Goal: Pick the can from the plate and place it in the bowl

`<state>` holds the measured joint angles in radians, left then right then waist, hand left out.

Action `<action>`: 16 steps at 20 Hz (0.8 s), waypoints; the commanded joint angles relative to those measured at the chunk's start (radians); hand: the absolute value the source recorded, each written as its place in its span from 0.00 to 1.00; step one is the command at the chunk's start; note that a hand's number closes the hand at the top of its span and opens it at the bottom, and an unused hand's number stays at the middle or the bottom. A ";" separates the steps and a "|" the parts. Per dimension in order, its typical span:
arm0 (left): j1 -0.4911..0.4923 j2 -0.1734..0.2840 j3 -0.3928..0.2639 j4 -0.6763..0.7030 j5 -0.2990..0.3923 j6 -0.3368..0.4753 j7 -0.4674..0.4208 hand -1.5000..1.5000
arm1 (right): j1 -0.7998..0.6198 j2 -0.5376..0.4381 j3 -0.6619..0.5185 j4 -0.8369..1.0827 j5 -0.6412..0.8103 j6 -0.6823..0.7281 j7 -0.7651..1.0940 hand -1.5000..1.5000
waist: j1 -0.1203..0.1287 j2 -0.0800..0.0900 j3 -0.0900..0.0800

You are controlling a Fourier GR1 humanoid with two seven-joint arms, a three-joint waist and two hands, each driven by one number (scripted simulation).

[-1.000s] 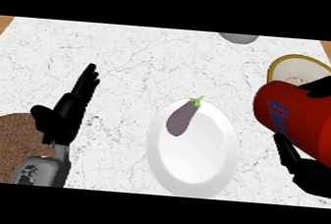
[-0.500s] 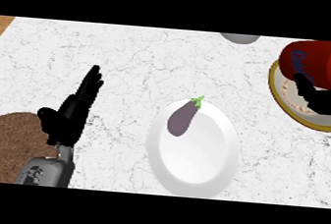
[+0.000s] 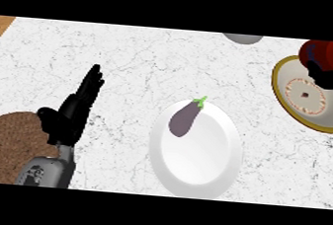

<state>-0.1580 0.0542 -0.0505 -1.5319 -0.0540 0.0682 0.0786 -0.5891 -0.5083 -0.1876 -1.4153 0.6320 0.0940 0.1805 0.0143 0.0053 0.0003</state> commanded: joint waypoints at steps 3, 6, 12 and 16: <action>0.076 -0.014 -0.024 -0.030 -0.009 -0.006 -0.044 0.50 | -0.127 -0.046 -0.035 0.373 0.069 -0.112 -0.169 1.00 | 0.011 0.001 0.000; 0.001 -0.001 -0.003 -0.038 -0.010 0.004 0.031 0.50 | -0.143 -0.060 -0.060 0.550 0.091 -0.201 -0.292 1.00 | 0.012 0.003 0.001; 0.009 -0.032 -0.043 -0.052 -0.010 -0.005 0.051 0.50 | -0.176 -0.115 -0.095 0.829 0.068 -0.154 -0.440 1.00 | 0.031 0.010 0.002; -0.015 -0.009 -0.017 -0.101 -0.005 0.003 0.115 0.50 | -0.175 -0.086 -0.131 0.925 0.010 -0.084 -0.471 0.00 | 0.022 0.005 0.002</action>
<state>-0.1531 0.0454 -0.0652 -1.5769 -0.0615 0.0622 0.1106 -0.7461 -0.5882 -0.2968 -0.6171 0.6693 -0.0438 -0.2312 0.0312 0.0107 0.0019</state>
